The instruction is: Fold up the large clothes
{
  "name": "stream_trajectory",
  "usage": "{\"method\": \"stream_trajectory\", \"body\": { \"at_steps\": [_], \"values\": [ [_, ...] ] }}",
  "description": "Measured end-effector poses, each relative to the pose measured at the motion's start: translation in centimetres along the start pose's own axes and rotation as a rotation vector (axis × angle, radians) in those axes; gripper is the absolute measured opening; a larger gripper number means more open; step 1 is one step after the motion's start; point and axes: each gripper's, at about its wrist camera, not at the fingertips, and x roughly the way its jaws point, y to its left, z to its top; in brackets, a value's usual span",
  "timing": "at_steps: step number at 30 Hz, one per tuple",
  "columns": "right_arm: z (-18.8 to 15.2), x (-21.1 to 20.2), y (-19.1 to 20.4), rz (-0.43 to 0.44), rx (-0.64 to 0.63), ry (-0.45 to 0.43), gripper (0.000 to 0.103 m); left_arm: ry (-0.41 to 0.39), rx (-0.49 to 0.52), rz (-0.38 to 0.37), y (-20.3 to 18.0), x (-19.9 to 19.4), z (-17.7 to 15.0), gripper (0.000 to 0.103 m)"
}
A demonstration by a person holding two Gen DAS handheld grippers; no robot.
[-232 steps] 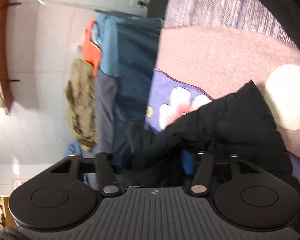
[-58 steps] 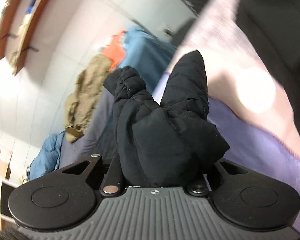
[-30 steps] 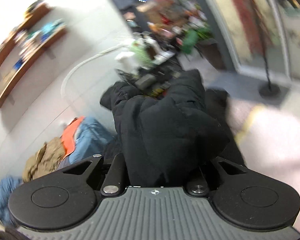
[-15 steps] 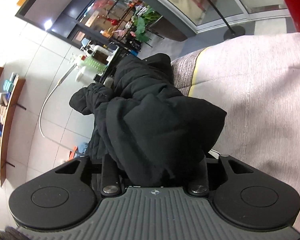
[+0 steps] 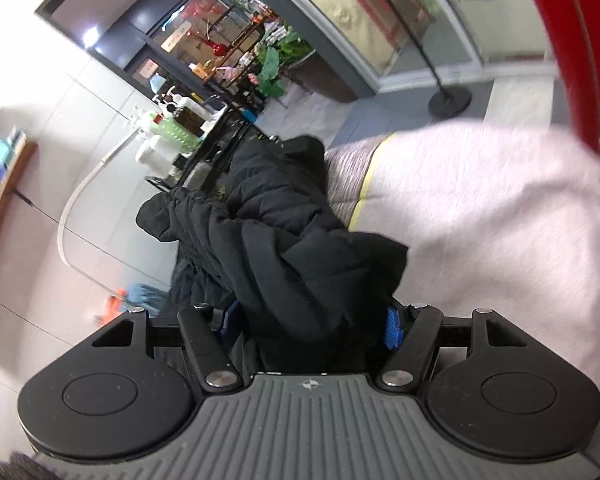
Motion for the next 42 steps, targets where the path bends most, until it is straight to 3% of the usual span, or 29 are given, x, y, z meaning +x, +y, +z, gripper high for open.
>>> {"method": "stream_trajectory", "body": {
  "at_steps": [4,7,11,14,17,19,21,24,26,28,31,37,42],
  "values": [
    [-0.1,-0.7,2.3,-0.111,-0.122,-0.018,0.078,-0.038,0.292,0.002,-5.5,-0.3,-1.5,0.103],
    [-0.3,-1.4,4.2,-0.25,-0.258,-0.06,0.086,-0.041,0.426,-0.001,-8.2,0.5,-3.0,0.103],
    [-1.0,-2.4,7.3,-0.373,-0.516,-0.151,0.082,-0.016,0.546,0.039,-10.5,2.7,-4.4,0.103],
    [-3.1,-3.2,9.8,-0.212,-0.784,-0.216,0.081,0.006,0.574,0.042,-10.9,3.5,-4.5,0.103],
    [-5.8,-2.1,11.8,0.028,-1.02,-0.141,0.078,0.028,0.599,0.054,-11.5,4.5,-4.3,0.103],
    [-6.8,-0.4,12.7,0.143,-1.105,-0.074,0.077,0.028,0.621,0.071,-11.6,5.2,-4.1,0.103],
    [-6.4,1.9,12.7,0.17,-1.109,-0.02,0.077,0.034,0.633,0.086,-11.5,5.7,-3.9,0.103],
    [-3.6,6.5,11.0,0.065,-0.998,0.036,0.075,0.042,0.641,0.096,-11.4,7.1,-3.1,0.103],
    [-1.2,9.5,9.1,0.06,-0.908,0.109,0.067,0.028,0.645,0.113,-11.2,8.0,-2.4,0.103],
    [-0.4,11.2,8.5,0.06,-0.909,0.129,0.065,0.006,0.6,0.133,-11.0,8.9,-1.2,0.103],
    [0.2,13.2,8.8,0.029,-0.935,0.128,0.064,0.03,0.542,0.146,-10.7,9.9,0.2,0.103],
    [0.4,16.7,8.8,-0.045,-0.874,0.132,0.066,0.057,0.624,0.2,-11.8,11.7,0.5,0.103],
    [0.2,17.2,8.2,-0.069,-0.883,0.109,0.07,0.052,0.614,0.188,-11.4,12.0,0.9,0.103]
  ]
}}
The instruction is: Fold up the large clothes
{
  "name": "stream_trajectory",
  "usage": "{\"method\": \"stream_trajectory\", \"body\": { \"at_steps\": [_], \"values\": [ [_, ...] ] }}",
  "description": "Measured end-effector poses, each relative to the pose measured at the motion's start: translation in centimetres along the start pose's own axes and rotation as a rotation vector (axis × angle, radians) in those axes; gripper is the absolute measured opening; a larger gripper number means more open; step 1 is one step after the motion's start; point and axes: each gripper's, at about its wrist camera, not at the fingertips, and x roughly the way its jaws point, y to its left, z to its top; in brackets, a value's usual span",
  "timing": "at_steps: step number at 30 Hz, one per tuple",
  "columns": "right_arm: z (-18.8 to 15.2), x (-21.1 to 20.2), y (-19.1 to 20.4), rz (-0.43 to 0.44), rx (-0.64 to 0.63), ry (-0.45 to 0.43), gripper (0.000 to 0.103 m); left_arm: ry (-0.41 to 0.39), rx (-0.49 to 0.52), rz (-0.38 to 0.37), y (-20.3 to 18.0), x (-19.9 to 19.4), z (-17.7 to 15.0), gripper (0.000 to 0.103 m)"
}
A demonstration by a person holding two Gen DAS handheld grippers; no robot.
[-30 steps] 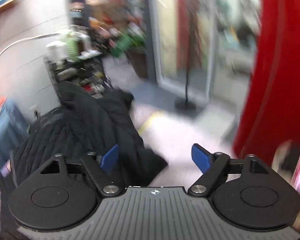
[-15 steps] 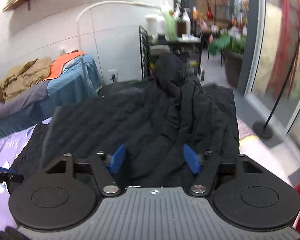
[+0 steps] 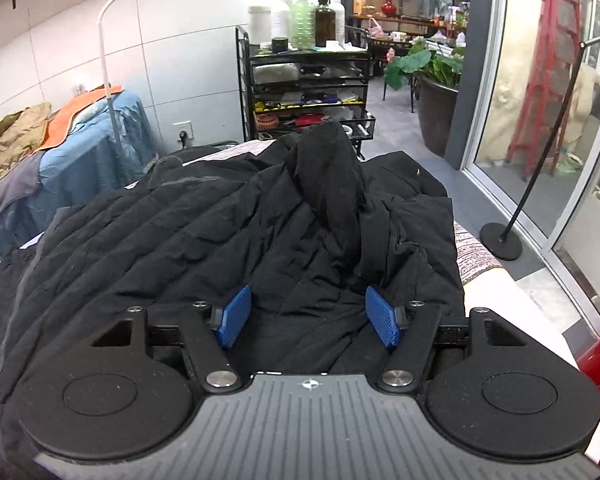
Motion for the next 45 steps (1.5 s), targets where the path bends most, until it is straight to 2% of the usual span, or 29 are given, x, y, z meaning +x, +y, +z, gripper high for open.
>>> {"method": "stream_trajectory", "body": {
  "at_steps": [4,7,9,12,16,19,23,26,28,31,32,33,36,37,45],
  "values": [
    [0.1,0.9,0.7,-0.045,-0.009,-0.005,0.075,-0.029,0.013,0.033,-0.4,-1.0,0.0,0.103],
    [-0.2,1.1,1.3,-0.081,-0.017,-0.015,0.078,-0.063,0.018,0.081,-0.5,-2.7,-0.4,0.103],
    [-0.3,0.8,1.4,-0.093,-0.013,-0.019,0.078,-0.085,0.02,0.084,-0.4,-4.3,-0.8,0.103],
    [-0.4,-0.5,2.0,-0.091,-0.022,-0.049,0.084,-0.132,0.042,0.074,-0.3,-6.9,-1.5,0.103],
    [-0.8,-4.1,3.6,-0.122,-0.004,-0.164,0.098,-0.186,0.128,0.122,-1.3,-10.1,-2.5,0.103],
    [-1.3,-7.0,4.9,-0.087,0.032,-0.212,0.101,-0.199,0.176,0.154,-2.7,-12.0,-3.3,0.103],
    [-2.1,-9.6,6.7,-0.01,0.057,-0.128,0.102,-0.204,0.225,0.156,-4.7,-14.5,-4.0,0.103],
    [-2.7,-11.4,8.1,0.038,0.048,-0.06,0.102,-0.169,0.284,0.179,-6.5,-15.4,-4.4,0.103],
    [-2.8,-12.5,9.1,0.022,0.026,-0.022,0.102,-0.157,0.319,0.249,-7.6,-15.5,-4.9,0.103],
    [-3.0,-14.0,9.9,-0.014,0.047,0.035,0.102,-0.133,0.349,0.397,-9.0,-15.3,-5.7,0.103],
    [-3.1,-14.3,10.1,-0.018,0.058,0.059,0.102,-0.115,0.345,0.418,-9.2,-15.2,-5.9,0.103],
    [-3.1,-14.6,10.3,-0.023,0.057,0.084,0.102,-0.099,0.332,0.41,-9.3,-15.4,-6.1,0.103],
    [-3.5,-15.4,11.5,-0.086,0.02,0.111,0.102,-0.07,0.262,0.304,-9.0,-16.4,-6.3,0.103],
    [-3.8,-15.8,12.0,-0.102,0.006,0.108,0.102,-0.057,0.252,0.291,-9.0,-16.5,-6.4,0.103],
    [-4.1,-16.6,14.1,-0.125,-0.035,0.163,0.102,-0.024,0.277,0.277,-9.8,-17.2,-7.7,0.103]
  ]
}}
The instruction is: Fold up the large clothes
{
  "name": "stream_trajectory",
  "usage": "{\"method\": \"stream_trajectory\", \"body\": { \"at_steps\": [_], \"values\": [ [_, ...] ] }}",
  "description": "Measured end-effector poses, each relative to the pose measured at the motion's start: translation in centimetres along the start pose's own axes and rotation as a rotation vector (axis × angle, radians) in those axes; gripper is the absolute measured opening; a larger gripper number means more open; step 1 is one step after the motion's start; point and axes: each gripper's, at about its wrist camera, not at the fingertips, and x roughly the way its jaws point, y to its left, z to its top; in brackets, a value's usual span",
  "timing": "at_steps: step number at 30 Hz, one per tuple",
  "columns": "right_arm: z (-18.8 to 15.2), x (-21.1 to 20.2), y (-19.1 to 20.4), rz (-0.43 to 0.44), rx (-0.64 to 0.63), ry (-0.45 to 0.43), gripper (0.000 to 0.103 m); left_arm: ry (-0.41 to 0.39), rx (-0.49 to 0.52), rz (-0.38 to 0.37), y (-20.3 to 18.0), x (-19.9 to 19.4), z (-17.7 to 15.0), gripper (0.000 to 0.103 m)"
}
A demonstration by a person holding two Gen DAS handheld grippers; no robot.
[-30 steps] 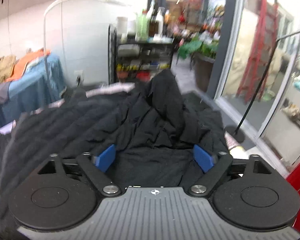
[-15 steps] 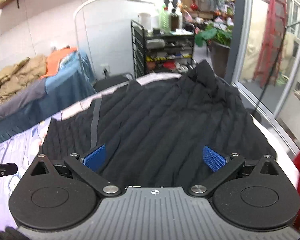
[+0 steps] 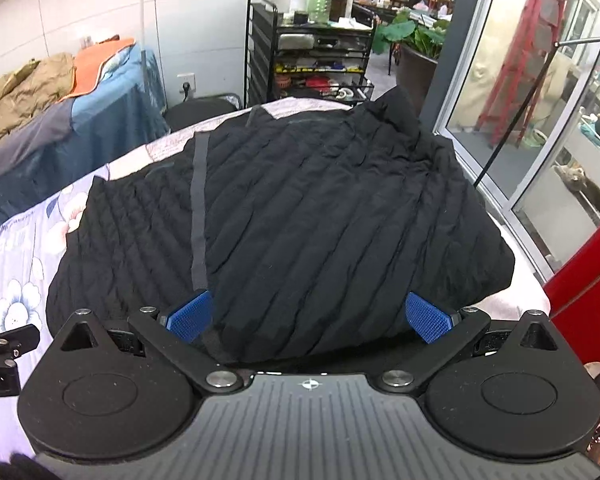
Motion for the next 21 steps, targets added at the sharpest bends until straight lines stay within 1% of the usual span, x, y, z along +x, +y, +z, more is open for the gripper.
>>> {"method": "stream_trajectory", "body": {
  "at_steps": [4,14,21],
  "values": [
    [-0.2,-0.2,0.9,0.005,-0.016,0.015,0.102,0.015,0.017,-0.007,-0.4,-0.1,-0.4,0.103],
    [-0.5,-0.8,2.1,0.007,-0.045,0.027,0.102,0.043,0.01,-0.02,-0.3,0.3,-0.5,0.103],
    [-0.5,-0.8,2.0,0.003,-0.037,0.03,0.102,0.03,0.011,-0.03,-0.3,0.3,0.0,0.103]
  ]
}}
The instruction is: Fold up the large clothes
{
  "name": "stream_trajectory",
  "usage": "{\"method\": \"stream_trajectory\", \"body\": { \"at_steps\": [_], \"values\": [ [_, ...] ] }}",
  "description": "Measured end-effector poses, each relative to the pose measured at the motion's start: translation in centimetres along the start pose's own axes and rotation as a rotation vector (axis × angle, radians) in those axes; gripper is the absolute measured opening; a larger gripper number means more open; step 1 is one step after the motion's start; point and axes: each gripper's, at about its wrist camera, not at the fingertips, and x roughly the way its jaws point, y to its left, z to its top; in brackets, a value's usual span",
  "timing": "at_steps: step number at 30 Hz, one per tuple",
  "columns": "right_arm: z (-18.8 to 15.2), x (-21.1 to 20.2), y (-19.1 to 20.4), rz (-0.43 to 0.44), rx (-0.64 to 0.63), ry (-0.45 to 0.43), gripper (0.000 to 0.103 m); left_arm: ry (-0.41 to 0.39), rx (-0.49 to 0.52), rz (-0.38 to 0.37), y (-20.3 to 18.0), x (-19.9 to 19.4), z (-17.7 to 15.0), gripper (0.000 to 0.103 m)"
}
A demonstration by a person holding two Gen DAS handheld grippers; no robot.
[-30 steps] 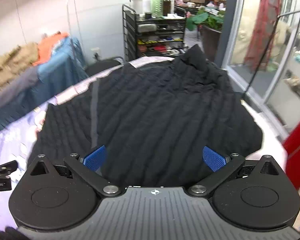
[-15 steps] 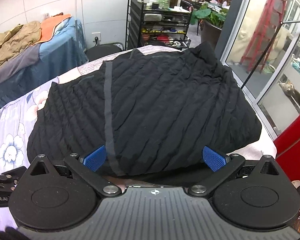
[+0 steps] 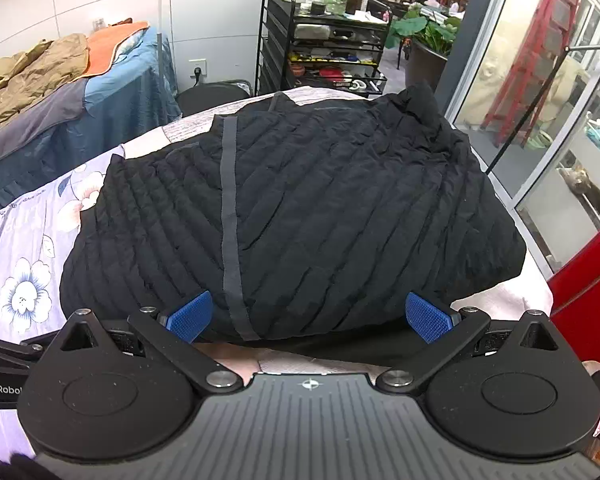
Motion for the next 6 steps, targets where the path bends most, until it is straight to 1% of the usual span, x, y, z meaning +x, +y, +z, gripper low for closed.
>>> {"method": "stream_trajectory", "body": {
  "at_steps": [4,6],
  "values": [
    [0.06,0.09,-0.08,-0.002,0.004,-0.002,0.102,-0.01,0.003,-0.018,0.0,-0.21,0.08,0.103],
    [0.05,0.12,-0.05,-0.002,0.005,0.0,0.102,-0.008,-0.001,-0.01,-0.03,-0.18,0.07,0.103]
  ]
}}
